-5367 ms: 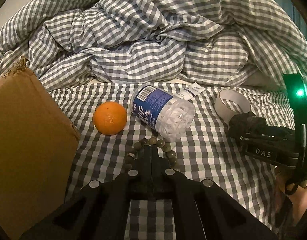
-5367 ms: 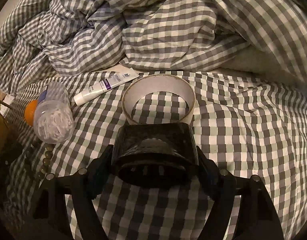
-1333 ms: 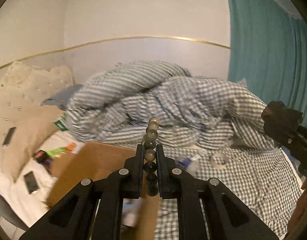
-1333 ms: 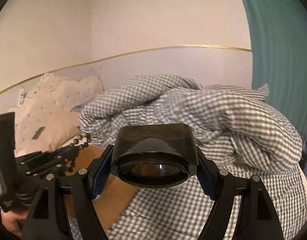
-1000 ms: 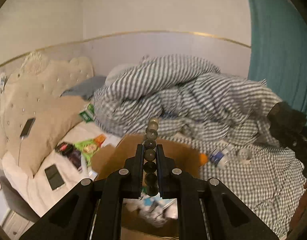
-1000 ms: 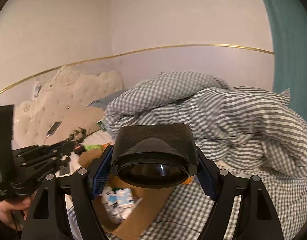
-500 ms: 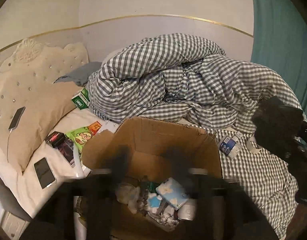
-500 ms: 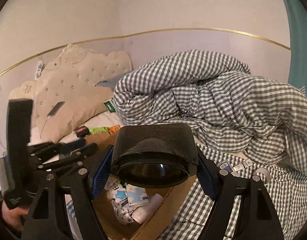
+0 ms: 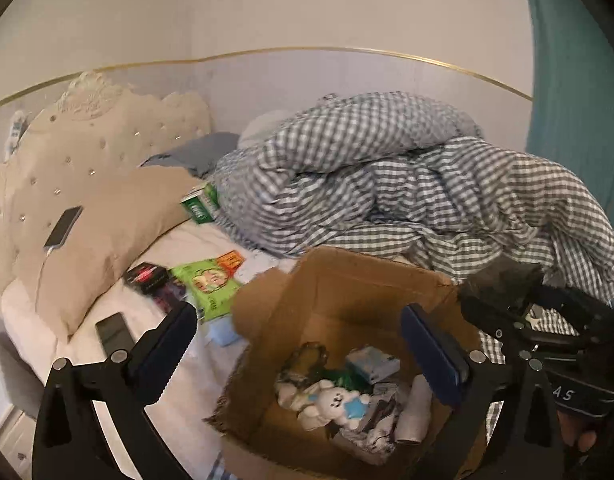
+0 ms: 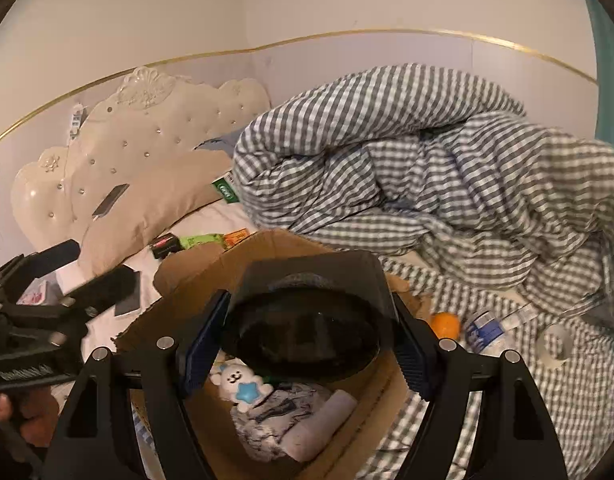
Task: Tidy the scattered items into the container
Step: 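Carry both items over the cardboard box and open both tools, then move both tools back toward the bottle and tape roll on the sheet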
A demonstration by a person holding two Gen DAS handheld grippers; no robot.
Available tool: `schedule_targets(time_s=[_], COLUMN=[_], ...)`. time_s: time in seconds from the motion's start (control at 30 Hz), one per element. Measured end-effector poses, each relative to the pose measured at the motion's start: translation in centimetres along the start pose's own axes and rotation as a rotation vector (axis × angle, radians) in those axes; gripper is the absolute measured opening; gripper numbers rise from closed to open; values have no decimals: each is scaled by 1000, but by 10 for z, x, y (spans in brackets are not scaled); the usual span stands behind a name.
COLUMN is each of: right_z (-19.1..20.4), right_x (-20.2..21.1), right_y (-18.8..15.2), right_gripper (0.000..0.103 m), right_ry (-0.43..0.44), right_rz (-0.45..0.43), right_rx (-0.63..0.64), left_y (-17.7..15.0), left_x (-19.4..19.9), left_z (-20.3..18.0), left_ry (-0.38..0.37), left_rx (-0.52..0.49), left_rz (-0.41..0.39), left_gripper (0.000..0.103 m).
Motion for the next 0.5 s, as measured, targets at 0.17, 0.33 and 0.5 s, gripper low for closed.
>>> schedule_targets(time_s=[0.17, 0.33, 0.5], right_z=[5, 4, -6], right_x=[-14, -19, 2], right_y=[-3, -5, -1], right_gripper=[76, 85, 94], right_ry=[-2, -22, -38], right_rz=[27, 46, -1], right_rx=[1, -5, -48], left_y=[-1, 0, -1], left_x=[-2, -1, -8], left_z=[21, 30, 24], left_ry=[70, 75, 114], left_rx=[17, 36, 6], left_rz=[33, 48, 152], left_gripper=[103, 103, 103])
Point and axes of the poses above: each gripper's, at about its wrist camera, not at the fingertips, and x roughly against the way its jaws point, z to its left, y to its top, the point moved 5 cm from there along -x, roughly the way its jaws point, and after that the axes turned 15 degrees about y, right-handed, at the moved point
